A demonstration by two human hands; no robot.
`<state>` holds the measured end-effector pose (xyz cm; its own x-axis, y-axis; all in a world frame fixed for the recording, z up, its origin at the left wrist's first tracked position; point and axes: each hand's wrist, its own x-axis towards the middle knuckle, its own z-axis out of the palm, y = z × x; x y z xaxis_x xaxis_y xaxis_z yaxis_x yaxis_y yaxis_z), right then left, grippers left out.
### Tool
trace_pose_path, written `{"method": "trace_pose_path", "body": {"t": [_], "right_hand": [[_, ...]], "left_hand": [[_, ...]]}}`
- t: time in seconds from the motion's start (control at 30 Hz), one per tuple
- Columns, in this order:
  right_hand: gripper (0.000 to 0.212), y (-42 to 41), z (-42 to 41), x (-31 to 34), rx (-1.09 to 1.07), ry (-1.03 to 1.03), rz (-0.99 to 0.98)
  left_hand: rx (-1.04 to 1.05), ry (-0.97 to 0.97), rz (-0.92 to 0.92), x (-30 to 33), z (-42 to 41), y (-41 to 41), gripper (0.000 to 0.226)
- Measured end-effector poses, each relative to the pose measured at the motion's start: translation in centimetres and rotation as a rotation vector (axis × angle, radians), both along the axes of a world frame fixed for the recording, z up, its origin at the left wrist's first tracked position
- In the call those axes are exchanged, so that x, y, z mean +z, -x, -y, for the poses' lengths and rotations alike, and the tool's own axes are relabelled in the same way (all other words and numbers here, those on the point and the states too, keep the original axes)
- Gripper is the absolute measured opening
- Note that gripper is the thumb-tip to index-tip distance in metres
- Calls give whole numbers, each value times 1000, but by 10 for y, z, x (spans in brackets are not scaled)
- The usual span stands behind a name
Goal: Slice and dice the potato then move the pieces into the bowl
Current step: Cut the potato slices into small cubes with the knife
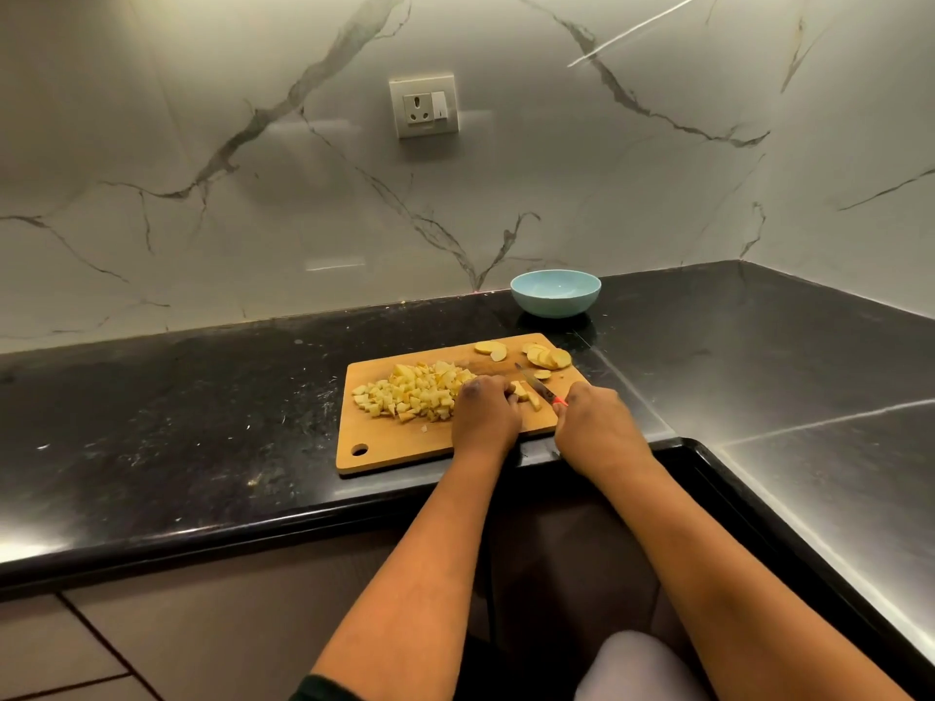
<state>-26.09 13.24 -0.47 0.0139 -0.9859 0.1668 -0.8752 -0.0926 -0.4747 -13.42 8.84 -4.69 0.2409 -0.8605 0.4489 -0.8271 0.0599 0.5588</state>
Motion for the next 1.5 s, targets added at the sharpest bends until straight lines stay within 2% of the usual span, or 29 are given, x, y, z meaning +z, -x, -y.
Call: {"method": "trace_pose_path", "body": {"t": [0.3, 0.5, 0.83, 0.97, 1.07, 1.2, 1.33, 1.4, 1.5], "right_hand": [[25, -28, 7, -3, 9, -224, -205], [30, -49, 10, -4, 18, -249, -254], [45, -23, 7, 20, 163, -453, -485], [38, -7, 3, 18, 185, -540, -529], [32, 7, -1, 25, 197, -468, -441], [24, 26, 16, 29, 161, -428, -268], [23, 43, 34, 38, 134, -601, 79], [29, 47, 37, 43, 149, -631, 184], [31, 55, 47, 46, 185, -640, 238]], "left_hand": [[-9, 3, 18, -2, 4, -2, 17], [-45, -10, 27, -1, 8, -6, 20], [-9, -23, 0, 4, -1, 0, 17], [-25, -9, 5, 4, -4, -1, 18], [-48, -4, -28, 5, -8, -1, 21], [-120, -23, -20, 6, -14, 1, 44], [-121, -160, 92, 7, -12, -2, 73], [-112, -192, 63, 7, -9, -3, 69], [-110, -185, -44, 10, -1, -5, 56]]}}
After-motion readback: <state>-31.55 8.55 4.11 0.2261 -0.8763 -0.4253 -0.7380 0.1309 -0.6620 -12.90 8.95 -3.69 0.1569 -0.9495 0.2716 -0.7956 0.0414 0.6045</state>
